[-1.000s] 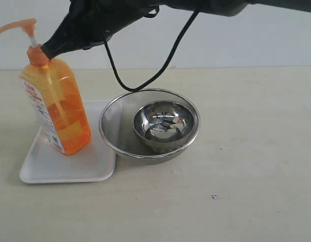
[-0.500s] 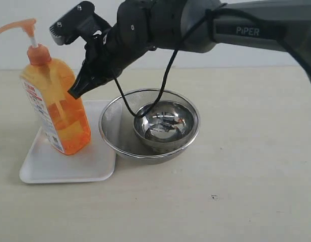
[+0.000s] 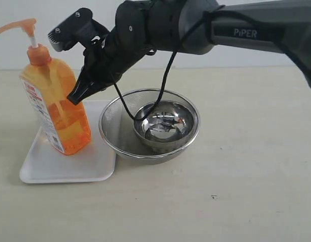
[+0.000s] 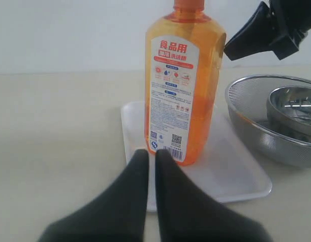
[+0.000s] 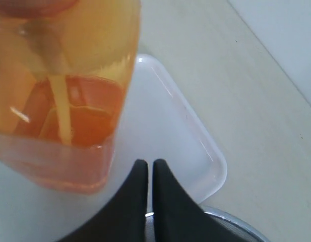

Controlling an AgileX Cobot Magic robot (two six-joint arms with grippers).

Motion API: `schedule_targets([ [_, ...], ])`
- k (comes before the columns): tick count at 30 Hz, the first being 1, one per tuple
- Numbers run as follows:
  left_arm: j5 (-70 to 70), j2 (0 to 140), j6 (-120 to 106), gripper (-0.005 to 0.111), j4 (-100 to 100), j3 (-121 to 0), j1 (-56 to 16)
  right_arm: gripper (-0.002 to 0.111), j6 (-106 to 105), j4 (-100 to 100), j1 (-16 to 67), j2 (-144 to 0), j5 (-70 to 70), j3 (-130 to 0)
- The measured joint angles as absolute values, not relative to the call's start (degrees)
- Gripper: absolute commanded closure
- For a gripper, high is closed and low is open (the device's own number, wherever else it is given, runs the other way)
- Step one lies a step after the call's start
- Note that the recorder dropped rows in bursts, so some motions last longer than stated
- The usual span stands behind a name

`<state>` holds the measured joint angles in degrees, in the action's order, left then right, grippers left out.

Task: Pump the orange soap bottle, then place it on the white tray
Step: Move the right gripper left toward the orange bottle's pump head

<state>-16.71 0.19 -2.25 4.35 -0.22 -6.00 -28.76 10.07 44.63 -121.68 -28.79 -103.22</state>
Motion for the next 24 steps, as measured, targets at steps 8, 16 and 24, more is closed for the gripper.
schedule_targets([
  [8, -16.7, 0.2, -2.2, 0.102, 4.3, -0.2, -6.0, 0.108, -30.6, 11.4, 46.2, -121.7, -28.8, -103.2],
  [16, -16.7, 0.2, -2.2, 0.102, 4.3, -0.2, -6.0, 0.108, -30.9, 12.4, 46.8, -121.7, -28.8, -103.2],
  [24, -16.7, 0.2, -2.2, 0.102, 4.3, -0.2, -6.0, 0.108, -31.2, 12.9, 48.6, -121.7, -29.0, -103.2],
])
